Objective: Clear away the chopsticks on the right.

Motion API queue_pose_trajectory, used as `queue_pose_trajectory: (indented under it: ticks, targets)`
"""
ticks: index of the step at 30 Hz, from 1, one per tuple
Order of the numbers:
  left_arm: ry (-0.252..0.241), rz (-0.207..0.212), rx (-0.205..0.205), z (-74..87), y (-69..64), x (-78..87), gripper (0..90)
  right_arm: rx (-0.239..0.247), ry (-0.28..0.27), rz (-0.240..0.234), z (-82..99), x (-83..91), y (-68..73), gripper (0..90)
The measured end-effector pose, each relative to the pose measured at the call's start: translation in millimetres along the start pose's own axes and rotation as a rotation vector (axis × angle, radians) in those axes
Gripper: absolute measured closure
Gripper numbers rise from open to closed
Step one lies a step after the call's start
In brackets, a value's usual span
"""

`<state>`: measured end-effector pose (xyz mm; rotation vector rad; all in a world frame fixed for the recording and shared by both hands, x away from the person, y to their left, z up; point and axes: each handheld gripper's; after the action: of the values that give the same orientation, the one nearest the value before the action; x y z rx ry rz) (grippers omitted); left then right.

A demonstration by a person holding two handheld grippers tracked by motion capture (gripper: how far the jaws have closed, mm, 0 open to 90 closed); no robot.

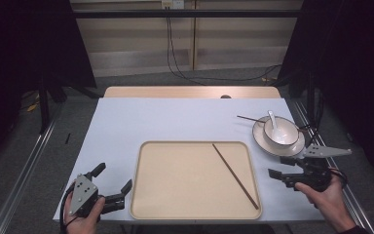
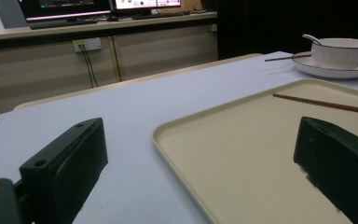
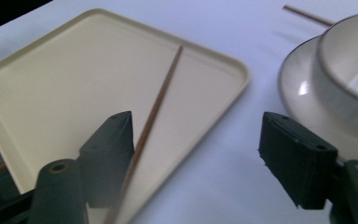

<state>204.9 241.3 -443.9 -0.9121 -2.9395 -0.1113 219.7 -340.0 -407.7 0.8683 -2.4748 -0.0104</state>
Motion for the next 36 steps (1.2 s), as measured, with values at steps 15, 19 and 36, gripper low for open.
queue_pose_trajectory:
  ticks: [15, 19, 36]
  targets:
    - [0.009, -0.024, -0.008, 0.5, 2.2, -0.2, 2.5, 0.146, 0.031, 0.013, -40.3, 27.5, -99.7, 8.9]
    - [0.013, -0.014, -0.015, 0.4, 1.7, -0.3, 2.5, 0.141, 0.078, 0.055, -55.8, 19.0, -130.5, 5.6]
    - [0.022, -0.013, -0.006, 1.9, 1.8, -0.6, 2.4, 0.206, 0.317, 0.169, -49.3, -44.8, -211.6, 42.1]
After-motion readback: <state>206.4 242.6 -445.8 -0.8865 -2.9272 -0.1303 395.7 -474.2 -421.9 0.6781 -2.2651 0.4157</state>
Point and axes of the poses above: each handheld gripper's, and its own axes: x roughly backward along the jaws, z roughly out of its underside, y roughly to its left, and after that the axes turned 7 degrees about -y, right-handed
